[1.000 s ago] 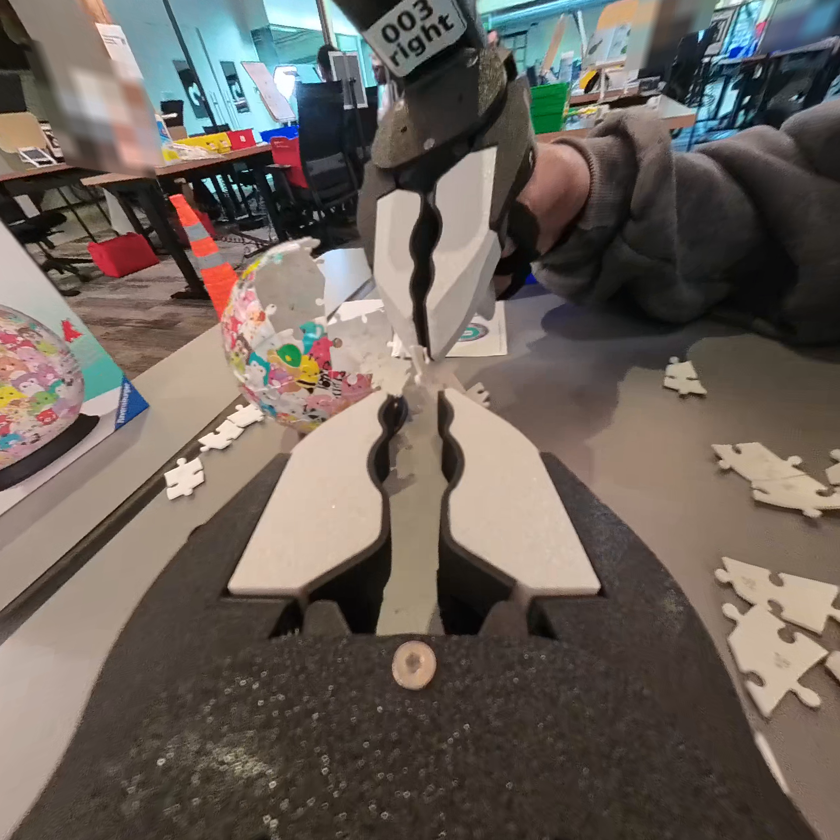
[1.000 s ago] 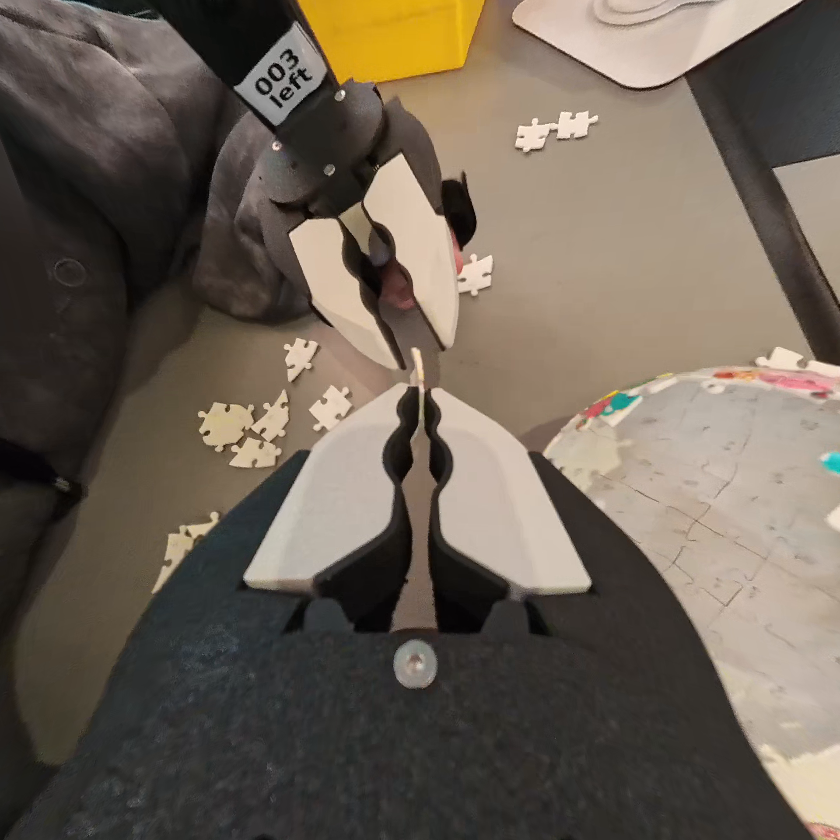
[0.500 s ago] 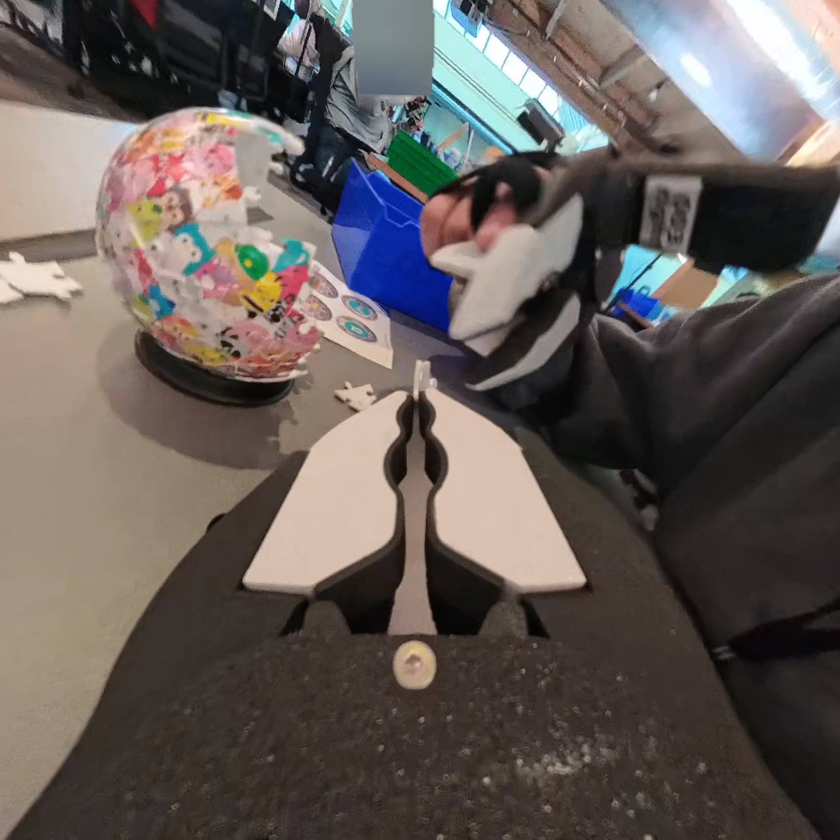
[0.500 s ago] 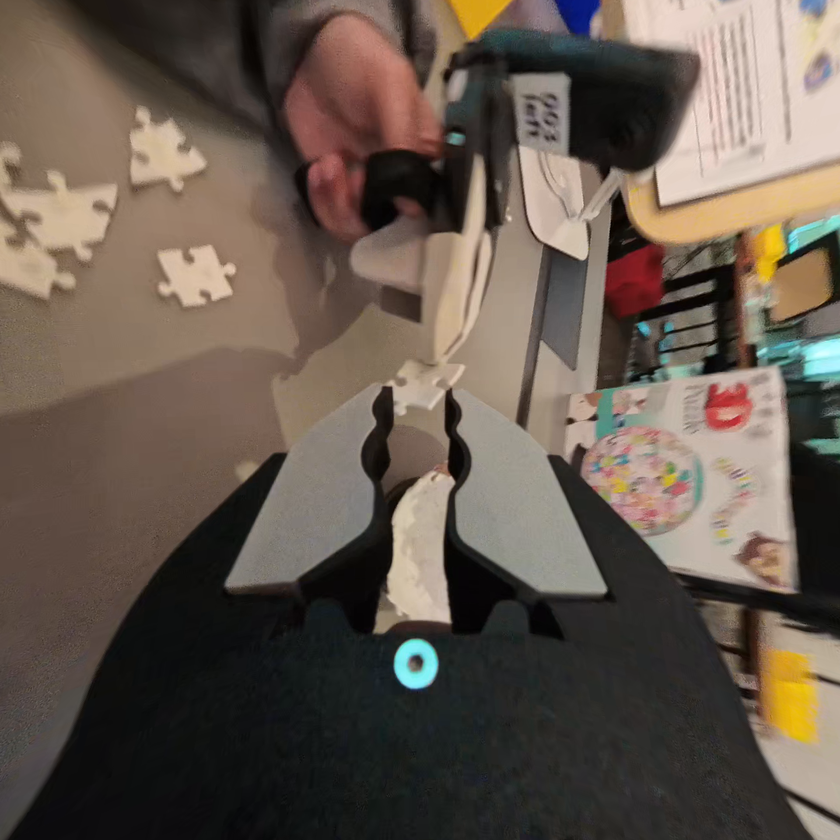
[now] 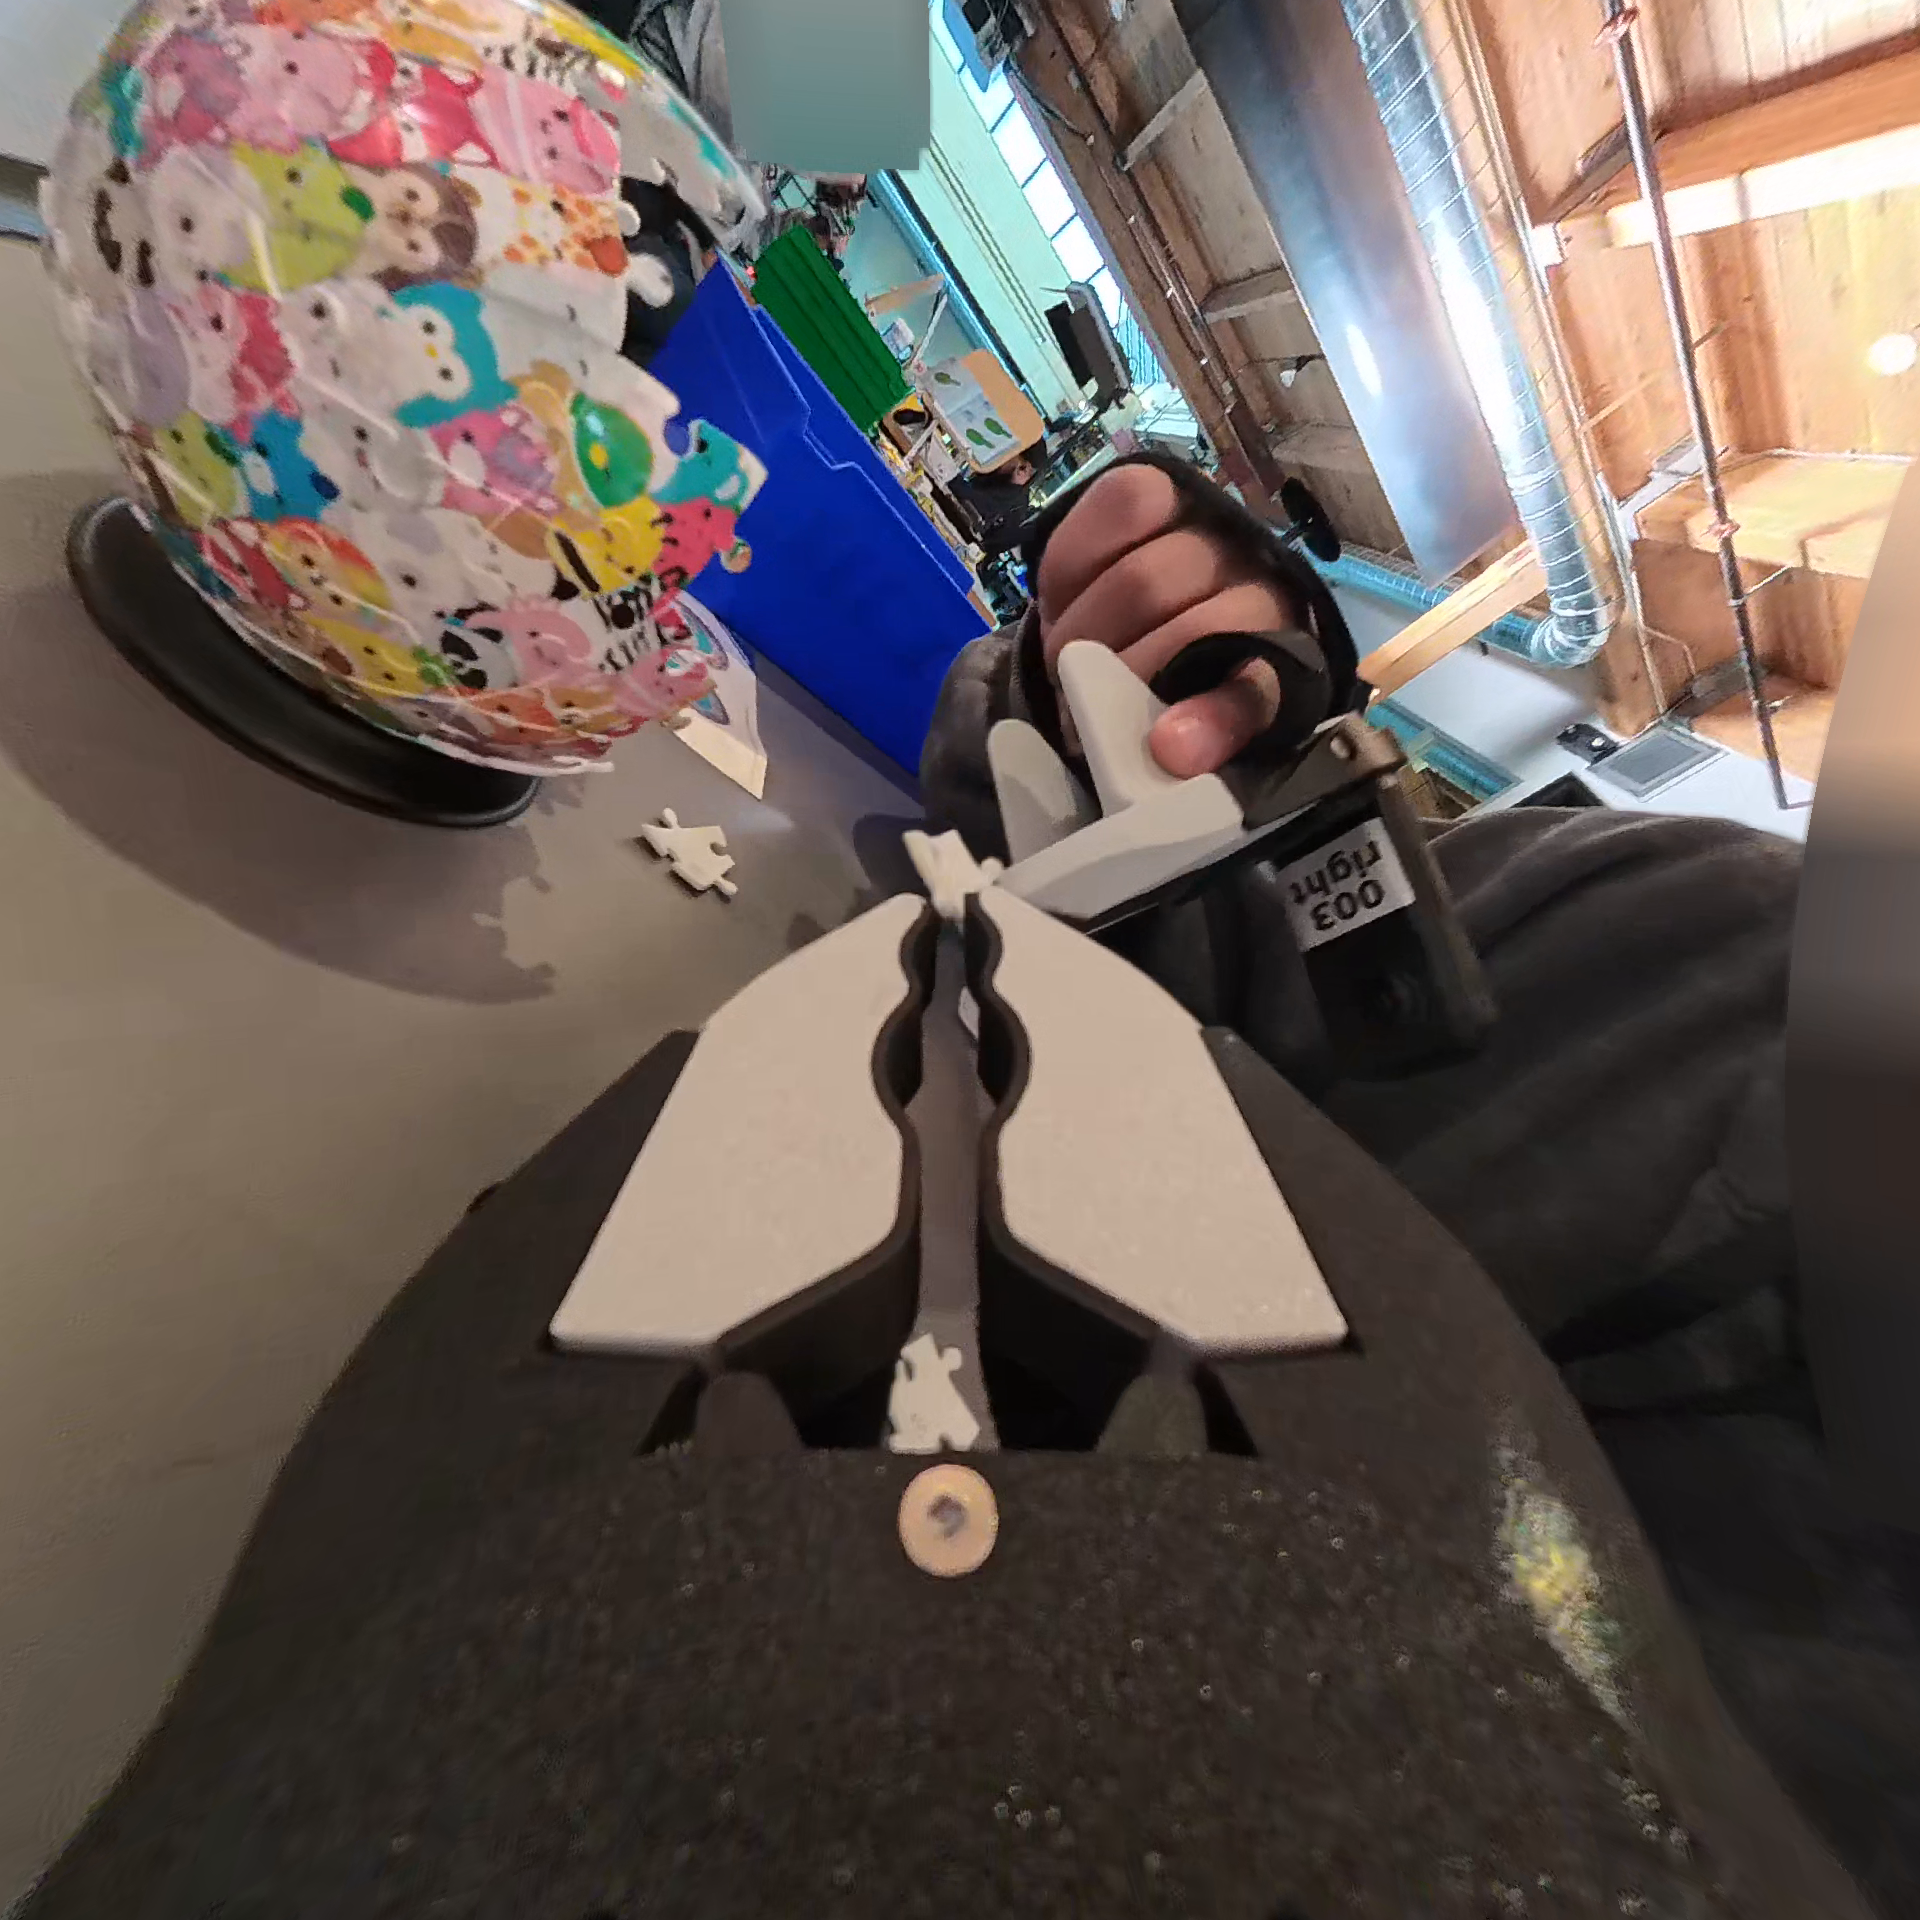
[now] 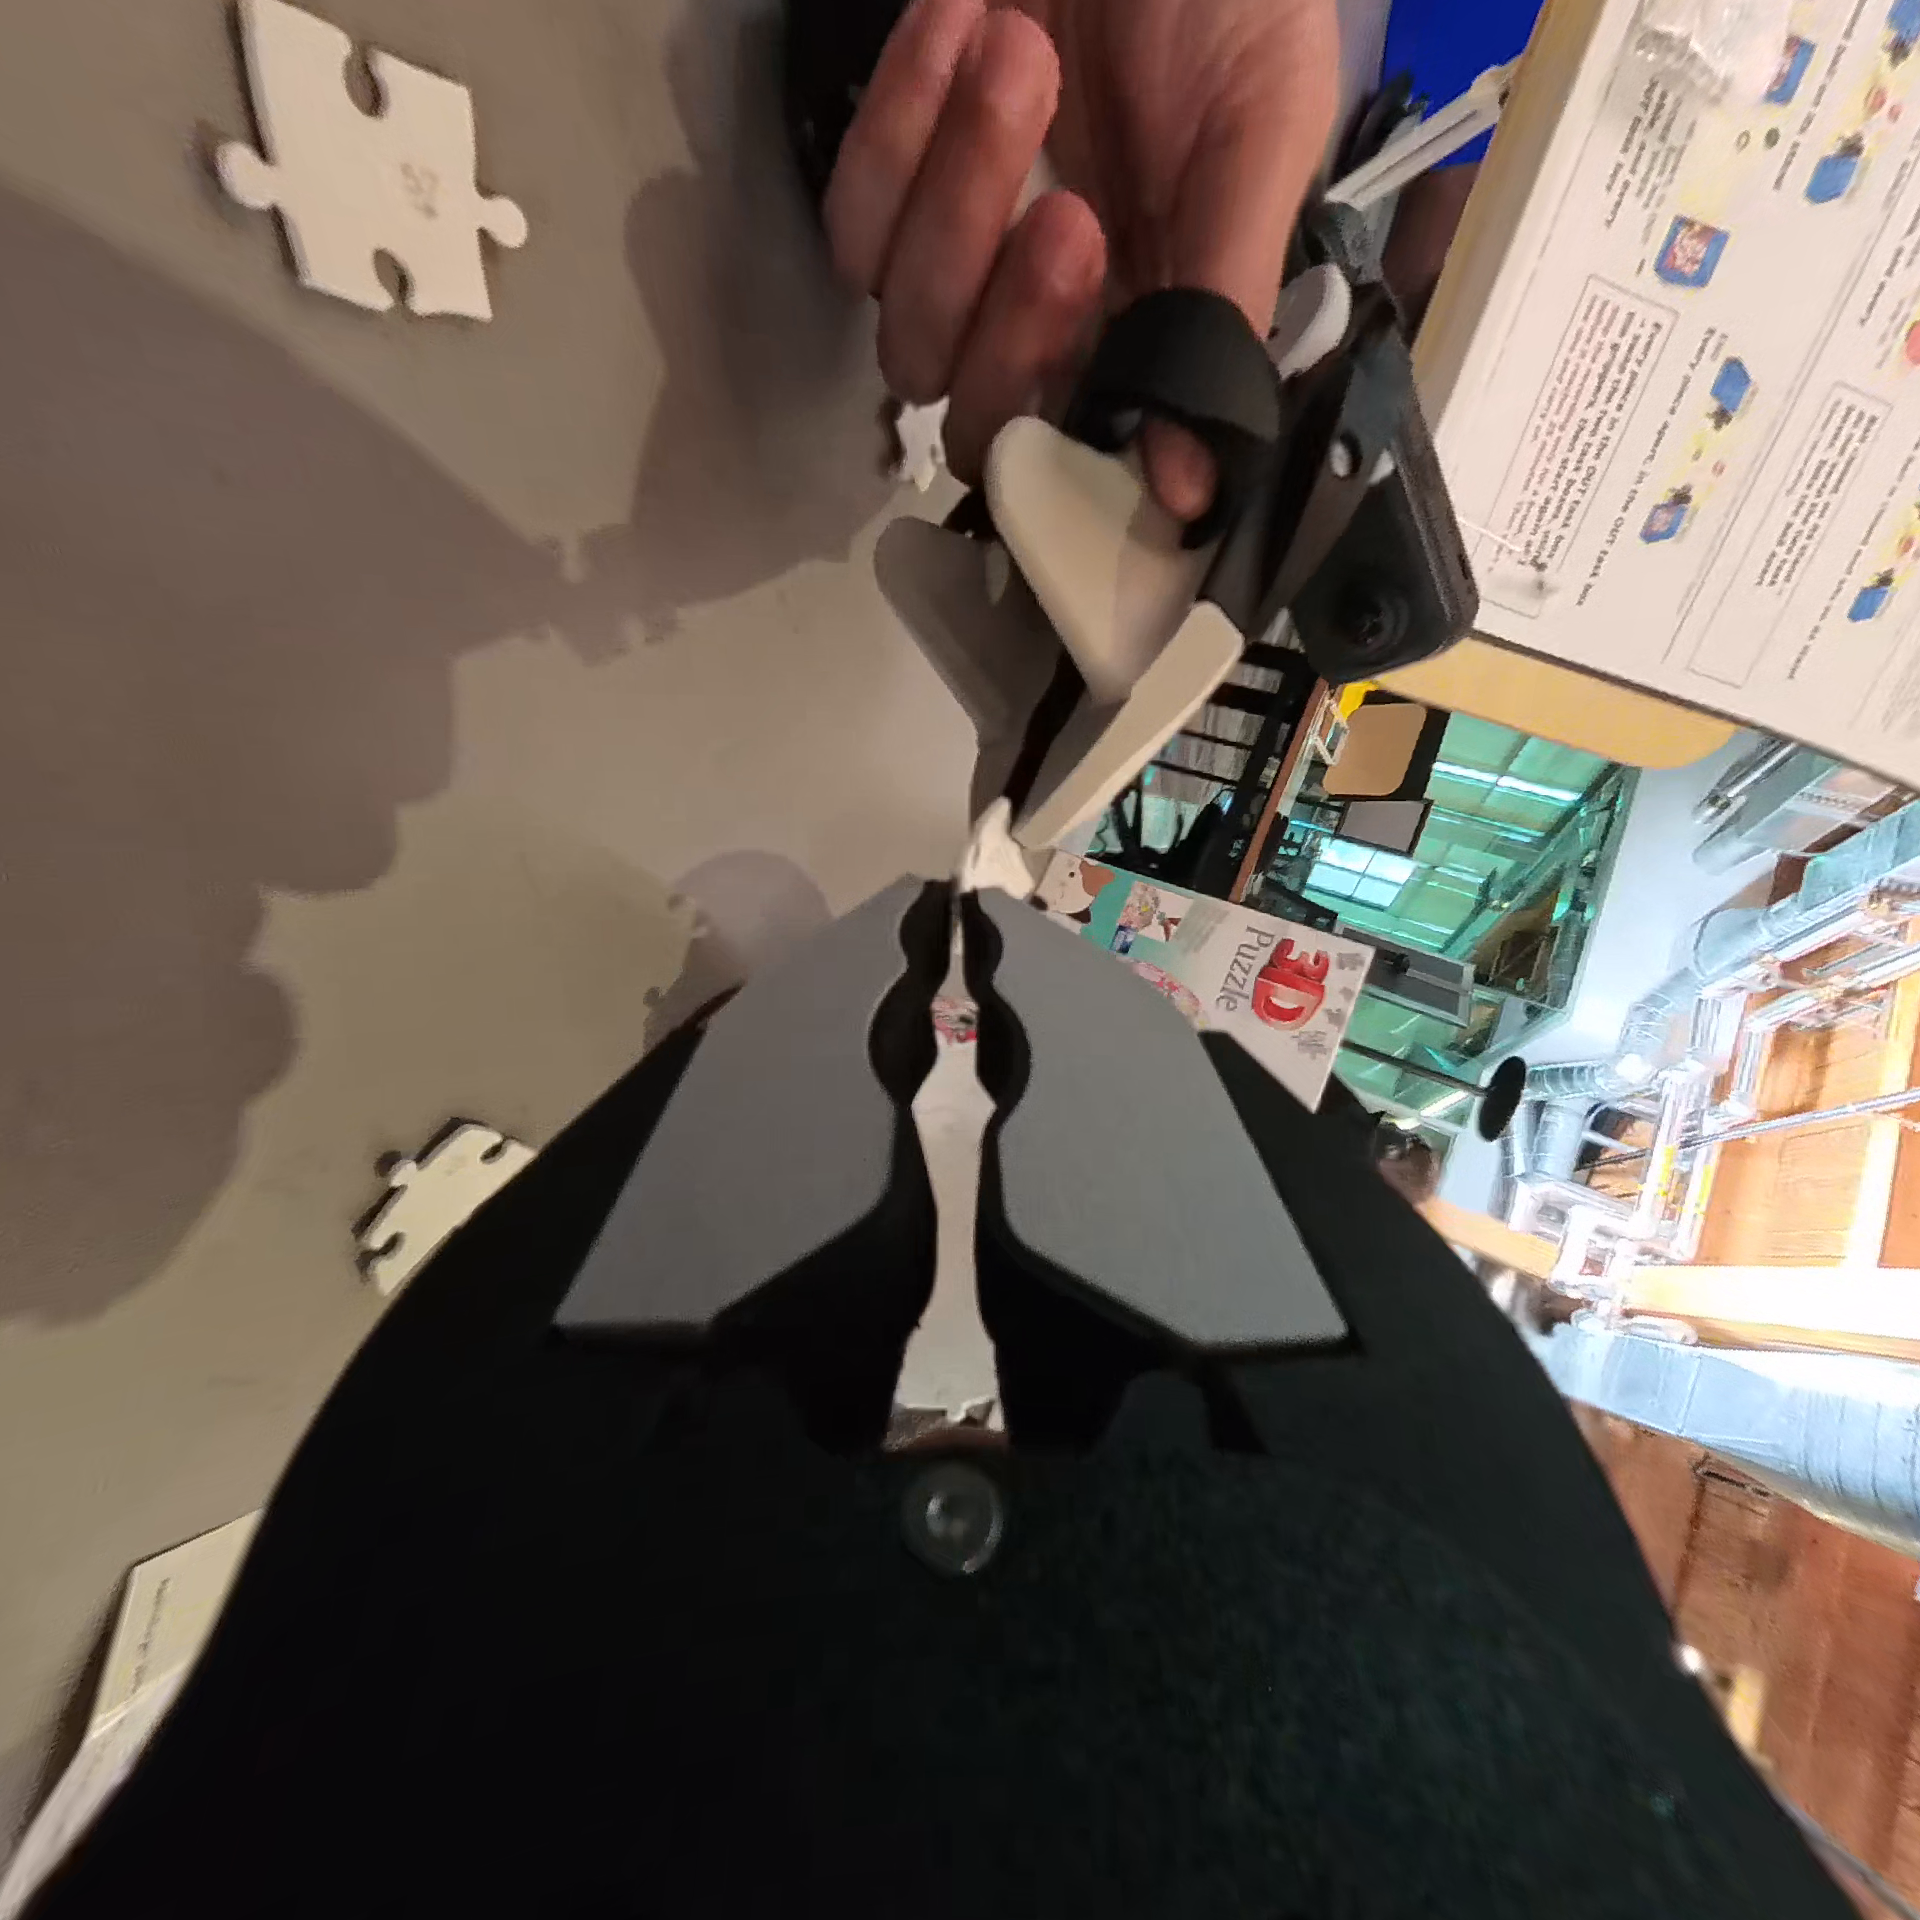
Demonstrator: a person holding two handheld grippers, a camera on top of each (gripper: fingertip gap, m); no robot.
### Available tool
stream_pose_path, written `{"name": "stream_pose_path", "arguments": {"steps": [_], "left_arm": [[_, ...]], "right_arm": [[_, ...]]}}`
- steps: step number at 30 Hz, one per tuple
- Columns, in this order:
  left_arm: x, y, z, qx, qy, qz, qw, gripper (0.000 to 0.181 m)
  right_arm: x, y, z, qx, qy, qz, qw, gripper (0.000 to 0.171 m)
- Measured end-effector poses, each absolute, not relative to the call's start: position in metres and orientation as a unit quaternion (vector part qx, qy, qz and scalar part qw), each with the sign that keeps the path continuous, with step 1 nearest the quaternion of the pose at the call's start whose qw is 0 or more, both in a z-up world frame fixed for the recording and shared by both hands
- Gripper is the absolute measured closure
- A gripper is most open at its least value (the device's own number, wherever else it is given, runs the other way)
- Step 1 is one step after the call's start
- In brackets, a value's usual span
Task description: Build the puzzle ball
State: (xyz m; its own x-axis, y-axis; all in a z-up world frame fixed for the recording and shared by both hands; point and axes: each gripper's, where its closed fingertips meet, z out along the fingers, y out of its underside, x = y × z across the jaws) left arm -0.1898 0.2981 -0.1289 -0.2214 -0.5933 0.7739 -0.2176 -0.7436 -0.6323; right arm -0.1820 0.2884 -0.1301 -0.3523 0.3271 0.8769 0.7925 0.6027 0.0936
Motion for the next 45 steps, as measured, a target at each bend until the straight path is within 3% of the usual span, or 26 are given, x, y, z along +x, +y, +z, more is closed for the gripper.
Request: {"name": "stream_pose_path", "arguments": {"steps": [2, 4, 9, 18, 45], "left_arm": [[-0.191, 0.298, -0.130, -0.607, 0.354, -0.695, 0.151, 0.171], [-0.197, 0.302, -0.133, -0.612, 0.378, -0.667, 0.193, 0.152], [-0.205, 0.306, -0.132, -0.611, 0.424, -0.604, 0.288, 0.153], [-0.201, 0.292, -0.135, -0.595, 0.470, -0.582, 0.293, 0.154], [-0.197, 0.286, -0.139, -0.597, 0.489, -0.563, 0.295, 0.154]], "right_arm": [[-0.178, 0.287, -0.125, -0.388, -0.776, -0.244, 0.433, 0.169], [-0.166, 0.286, -0.120, -0.429, -0.768, -0.226, 0.418, 0.169], [-0.103, 0.308, -0.140, -0.588, -0.720, -0.188, 0.316, 0.169], [-0.105, 0.321, -0.176, -0.662, -0.696, -0.034, 0.275, 0.169], [-0.101, 0.325, -0.187, -0.693, -0.687, -0.016, 0.218, 0.169]]}}
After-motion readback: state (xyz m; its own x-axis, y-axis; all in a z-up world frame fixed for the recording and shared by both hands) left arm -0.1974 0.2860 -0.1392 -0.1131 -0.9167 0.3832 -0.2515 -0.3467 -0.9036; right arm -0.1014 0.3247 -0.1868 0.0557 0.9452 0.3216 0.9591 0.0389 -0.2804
